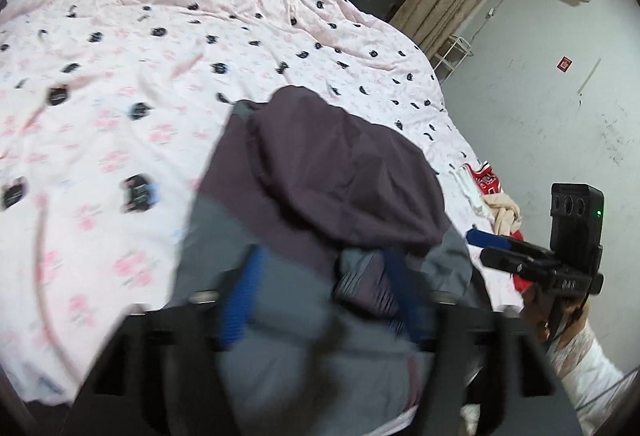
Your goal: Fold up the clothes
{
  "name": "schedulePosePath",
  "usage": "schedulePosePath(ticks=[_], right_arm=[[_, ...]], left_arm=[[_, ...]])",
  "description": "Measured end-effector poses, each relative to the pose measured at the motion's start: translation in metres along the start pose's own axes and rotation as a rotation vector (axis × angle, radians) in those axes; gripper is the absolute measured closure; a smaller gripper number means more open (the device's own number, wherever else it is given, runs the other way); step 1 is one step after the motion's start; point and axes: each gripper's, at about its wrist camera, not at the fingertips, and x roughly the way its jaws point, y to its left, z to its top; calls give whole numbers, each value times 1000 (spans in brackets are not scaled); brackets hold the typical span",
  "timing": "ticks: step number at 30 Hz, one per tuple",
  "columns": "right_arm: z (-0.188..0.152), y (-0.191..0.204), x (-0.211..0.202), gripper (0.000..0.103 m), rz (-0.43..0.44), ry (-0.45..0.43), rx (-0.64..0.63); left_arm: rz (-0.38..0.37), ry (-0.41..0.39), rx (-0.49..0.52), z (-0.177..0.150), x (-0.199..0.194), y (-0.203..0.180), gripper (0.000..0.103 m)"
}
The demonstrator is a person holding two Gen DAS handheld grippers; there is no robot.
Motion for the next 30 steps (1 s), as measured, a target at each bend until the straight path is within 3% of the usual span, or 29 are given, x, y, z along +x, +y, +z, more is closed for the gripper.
schedulePosePath(ticks=[11,20,26,30], right_arm=[[-51,-29,-34,33,-104,32,96],[-84,-42,-47,33,-170,77,132],[-107,-46,-49,33,-176,132,141],[-117,-48,-49,33,-174,147,150]], left_arm=[[92,71,-32,-50,-33,30,31],[244,183,-50,-76,-26,40,31],[215,294,-58,-87,-14,43,31],[178,326,-85,-91,-12,50,31]])
